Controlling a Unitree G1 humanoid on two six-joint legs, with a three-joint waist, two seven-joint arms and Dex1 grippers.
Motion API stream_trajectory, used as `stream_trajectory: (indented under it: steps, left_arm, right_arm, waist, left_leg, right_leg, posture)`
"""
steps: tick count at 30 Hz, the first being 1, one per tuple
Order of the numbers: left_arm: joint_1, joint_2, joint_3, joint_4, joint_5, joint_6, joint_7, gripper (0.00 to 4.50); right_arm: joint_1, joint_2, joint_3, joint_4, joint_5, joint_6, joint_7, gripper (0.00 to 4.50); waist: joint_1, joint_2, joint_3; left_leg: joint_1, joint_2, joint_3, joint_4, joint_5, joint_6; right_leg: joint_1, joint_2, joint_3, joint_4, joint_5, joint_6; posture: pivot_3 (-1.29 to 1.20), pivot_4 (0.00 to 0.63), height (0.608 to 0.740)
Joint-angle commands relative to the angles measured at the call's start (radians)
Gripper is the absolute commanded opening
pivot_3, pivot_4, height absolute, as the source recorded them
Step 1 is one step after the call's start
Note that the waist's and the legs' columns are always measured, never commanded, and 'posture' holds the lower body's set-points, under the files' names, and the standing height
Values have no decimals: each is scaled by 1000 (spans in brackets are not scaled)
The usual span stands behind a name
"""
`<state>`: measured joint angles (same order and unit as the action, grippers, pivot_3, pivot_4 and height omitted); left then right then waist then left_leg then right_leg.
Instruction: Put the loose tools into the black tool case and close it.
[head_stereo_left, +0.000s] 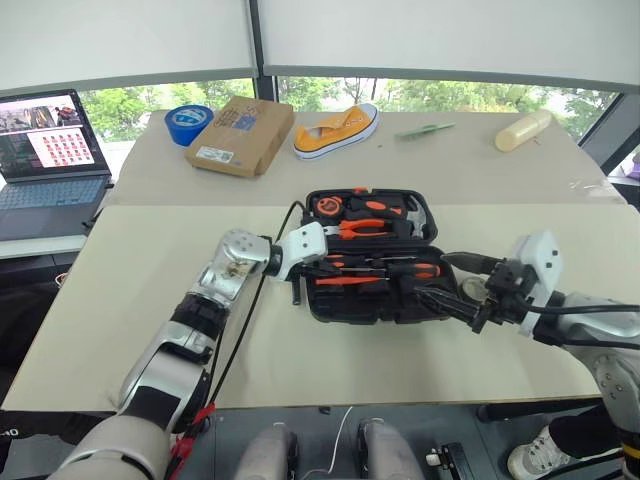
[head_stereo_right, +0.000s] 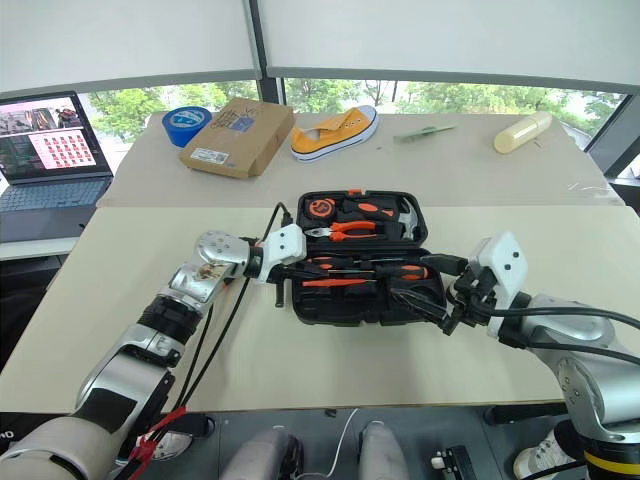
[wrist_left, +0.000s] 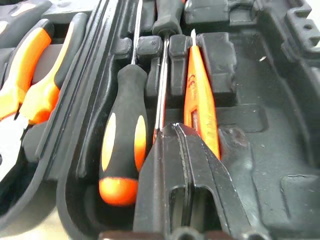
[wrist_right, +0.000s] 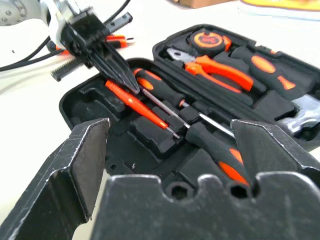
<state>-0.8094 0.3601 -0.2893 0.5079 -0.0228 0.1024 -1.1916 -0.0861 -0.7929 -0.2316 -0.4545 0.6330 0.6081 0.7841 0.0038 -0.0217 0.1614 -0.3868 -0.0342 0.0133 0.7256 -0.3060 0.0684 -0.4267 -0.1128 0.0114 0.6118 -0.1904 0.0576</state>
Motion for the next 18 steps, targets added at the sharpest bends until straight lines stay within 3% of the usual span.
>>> stream_trajectory:
  steps: [1,18]
  left_arm:
    - [7,-5,26,-85,-53,90,-11,16]
    - [77,3,-72,-2,68,-43,55,16]
  right_arm:
    - [-27,6,0,-14,-1,-27,7,4500]
    - [13,9,-21,-39,2,-19,1,4500]
  waist:
    - [3,0,0]
    - [9,0,0]
  left_leg:
    - [0,0,0,0,0,0]
    - [2,-1,0,1,0,0]
  right_leg:
    - [0,0,0,0,0,0]
    - [3,-1,0,-1,0,0]
  posture:
    - [0,150,735]
    - [0,150,735]
